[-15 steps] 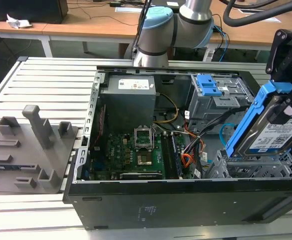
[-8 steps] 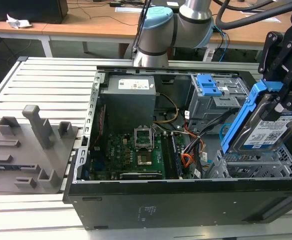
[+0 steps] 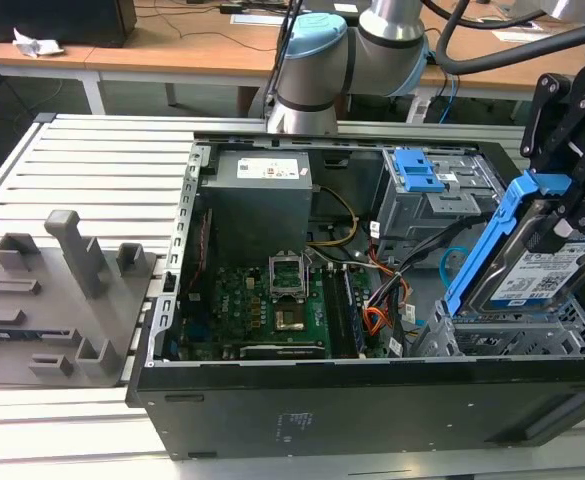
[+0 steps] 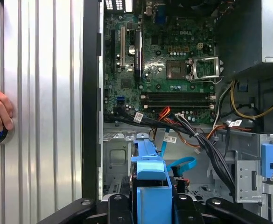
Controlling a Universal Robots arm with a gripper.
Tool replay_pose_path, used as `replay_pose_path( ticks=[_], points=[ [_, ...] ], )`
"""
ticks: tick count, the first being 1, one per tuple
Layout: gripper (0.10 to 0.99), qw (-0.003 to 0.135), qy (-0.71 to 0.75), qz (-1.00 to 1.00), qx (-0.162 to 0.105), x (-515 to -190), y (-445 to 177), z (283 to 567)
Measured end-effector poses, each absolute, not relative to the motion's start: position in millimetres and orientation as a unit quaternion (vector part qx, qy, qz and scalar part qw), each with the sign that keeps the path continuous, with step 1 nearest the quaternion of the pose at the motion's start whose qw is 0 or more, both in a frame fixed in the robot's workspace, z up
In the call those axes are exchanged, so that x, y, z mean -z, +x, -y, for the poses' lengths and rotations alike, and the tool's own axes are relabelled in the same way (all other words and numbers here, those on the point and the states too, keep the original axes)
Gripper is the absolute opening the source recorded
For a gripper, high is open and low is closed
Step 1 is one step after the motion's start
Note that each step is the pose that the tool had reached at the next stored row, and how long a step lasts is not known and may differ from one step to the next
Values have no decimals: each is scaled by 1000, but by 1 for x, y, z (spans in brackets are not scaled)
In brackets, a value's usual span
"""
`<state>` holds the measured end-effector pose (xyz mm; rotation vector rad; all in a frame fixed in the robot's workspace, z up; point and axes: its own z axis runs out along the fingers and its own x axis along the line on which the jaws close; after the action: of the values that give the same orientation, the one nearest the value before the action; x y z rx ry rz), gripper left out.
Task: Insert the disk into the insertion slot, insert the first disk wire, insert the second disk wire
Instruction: 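Insert the disk into the insertion slot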
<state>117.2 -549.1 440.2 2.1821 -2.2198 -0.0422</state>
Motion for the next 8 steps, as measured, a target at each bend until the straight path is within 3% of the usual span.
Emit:
replay_pose_path(
  ticks=[8],
  points=[
    [365,15,701,713,13,-432,119,549]
  ],
)
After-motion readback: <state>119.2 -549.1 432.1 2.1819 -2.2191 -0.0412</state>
